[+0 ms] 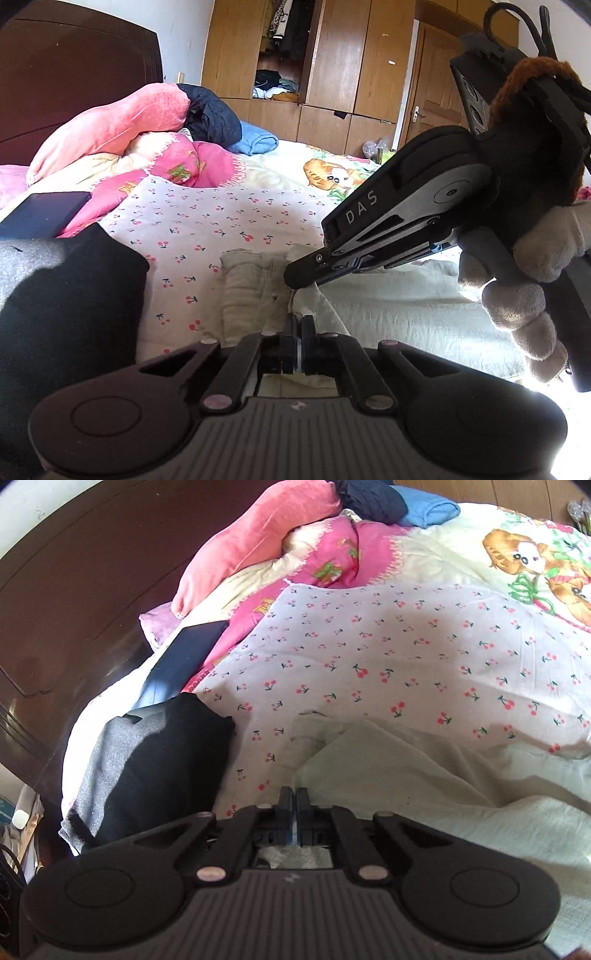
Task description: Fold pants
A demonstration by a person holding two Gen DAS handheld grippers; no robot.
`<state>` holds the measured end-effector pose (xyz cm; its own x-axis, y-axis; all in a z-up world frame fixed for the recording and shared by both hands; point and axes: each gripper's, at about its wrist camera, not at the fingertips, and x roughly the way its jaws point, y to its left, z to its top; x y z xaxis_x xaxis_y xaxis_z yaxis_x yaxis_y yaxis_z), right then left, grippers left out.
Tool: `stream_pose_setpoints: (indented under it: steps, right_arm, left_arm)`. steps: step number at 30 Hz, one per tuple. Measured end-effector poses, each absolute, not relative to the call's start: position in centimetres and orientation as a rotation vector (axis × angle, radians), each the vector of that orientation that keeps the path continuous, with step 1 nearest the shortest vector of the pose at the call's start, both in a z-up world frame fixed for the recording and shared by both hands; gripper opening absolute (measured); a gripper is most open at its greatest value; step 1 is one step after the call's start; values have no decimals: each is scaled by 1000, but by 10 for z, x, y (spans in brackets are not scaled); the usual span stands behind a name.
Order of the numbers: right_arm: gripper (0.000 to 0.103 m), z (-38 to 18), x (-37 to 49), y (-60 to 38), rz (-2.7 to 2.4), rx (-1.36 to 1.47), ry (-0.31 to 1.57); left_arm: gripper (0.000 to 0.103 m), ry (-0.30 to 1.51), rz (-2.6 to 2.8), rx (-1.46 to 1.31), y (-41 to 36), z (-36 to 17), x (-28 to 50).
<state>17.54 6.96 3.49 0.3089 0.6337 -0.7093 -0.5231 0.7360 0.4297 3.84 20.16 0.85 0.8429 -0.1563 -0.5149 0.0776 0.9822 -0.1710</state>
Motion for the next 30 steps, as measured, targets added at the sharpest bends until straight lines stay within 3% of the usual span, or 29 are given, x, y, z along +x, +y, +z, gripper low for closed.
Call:
stream_pose_setpoints:
  steps: [9, 12, 15, 17, 19, 20, 25, 30]
  right_arm:
    - [3, 2, 173, 95, 754, 93, 992]
    - [7, -12, 177, 99, 761, 138, 1026]
    - [8, 2, 168, 83, 777, 179, 982]
    - [16, 19, 159, 56, 764, 236, 924]
    - [38, 37, 148, 12, 721, 287, 860]
    - [42, 41, 143, -11, 679, 304, 837]
    - [42, 40, 122, -132, 366, 344, 820]
    - [44, -5, 107, -210, 153, 417, 921]
  left_arm:
    - [18, 595, -102, -102, 197, -10, 39]
    - [18, 601, -77, -86, 205, -4, 36]
    - [21, 584, -74, -73, 206, 4, 32]
    - [22, 570, -93, -65, 200, 9, 33]
    - [27, 539, -118, -51, 192, 17, 33]
    - [32, 518, -124, -32, 185, 21, 34]
    - [38, 480, -219, 41, 150, 27, 49]
    - [41, 496, -311, 53, 121, 20, 89]
